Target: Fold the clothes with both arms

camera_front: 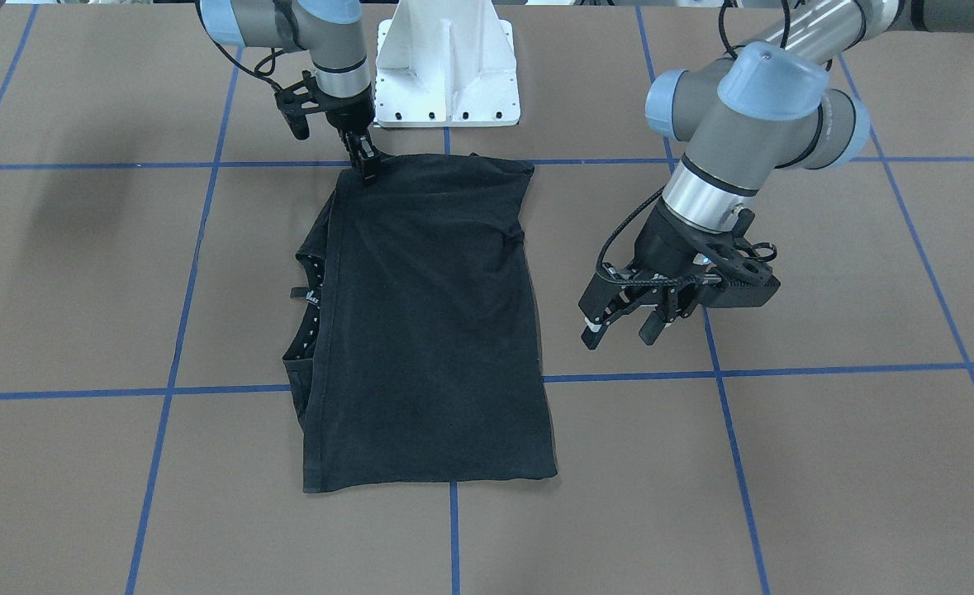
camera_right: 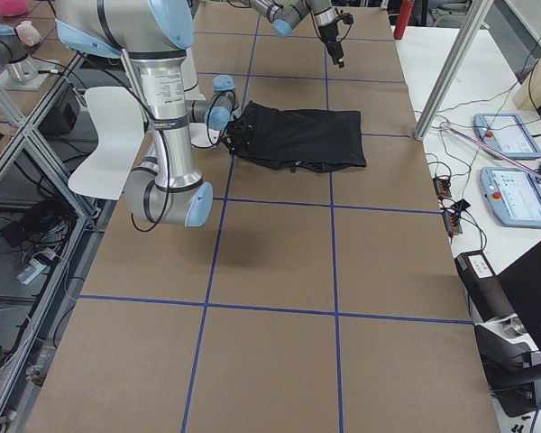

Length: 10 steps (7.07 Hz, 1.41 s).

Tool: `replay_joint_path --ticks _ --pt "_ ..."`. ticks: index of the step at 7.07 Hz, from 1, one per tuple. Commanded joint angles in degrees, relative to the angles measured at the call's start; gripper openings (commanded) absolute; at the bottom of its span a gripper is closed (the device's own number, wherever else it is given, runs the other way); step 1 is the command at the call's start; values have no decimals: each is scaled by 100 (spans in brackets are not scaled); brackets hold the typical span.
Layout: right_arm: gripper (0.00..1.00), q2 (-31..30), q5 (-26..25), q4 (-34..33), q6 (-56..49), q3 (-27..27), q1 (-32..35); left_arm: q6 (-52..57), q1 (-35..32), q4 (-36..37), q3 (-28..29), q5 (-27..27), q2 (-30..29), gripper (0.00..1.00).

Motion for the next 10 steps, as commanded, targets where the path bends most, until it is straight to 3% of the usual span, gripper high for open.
replay_joint_path --ticks 1,5,6,8,10 --pt "0 0 -12 1 -15 108 66 -7 0 0 2 0 1 91" --pt "0 -87 356 124 20 406 390 -470 35 -96 -208 9 175 91" --pt "0 -323 409 133 20 503 382 -1047 296 -436 -540 444 403 91" --pt "0 -369 409 133 -15 530 373 -2268 1584 -475 -1602 1558 1201 91" --pt "0 -361 409 133 -15 539 365 -3097 2676 -405 -1905 2326 1538 90"
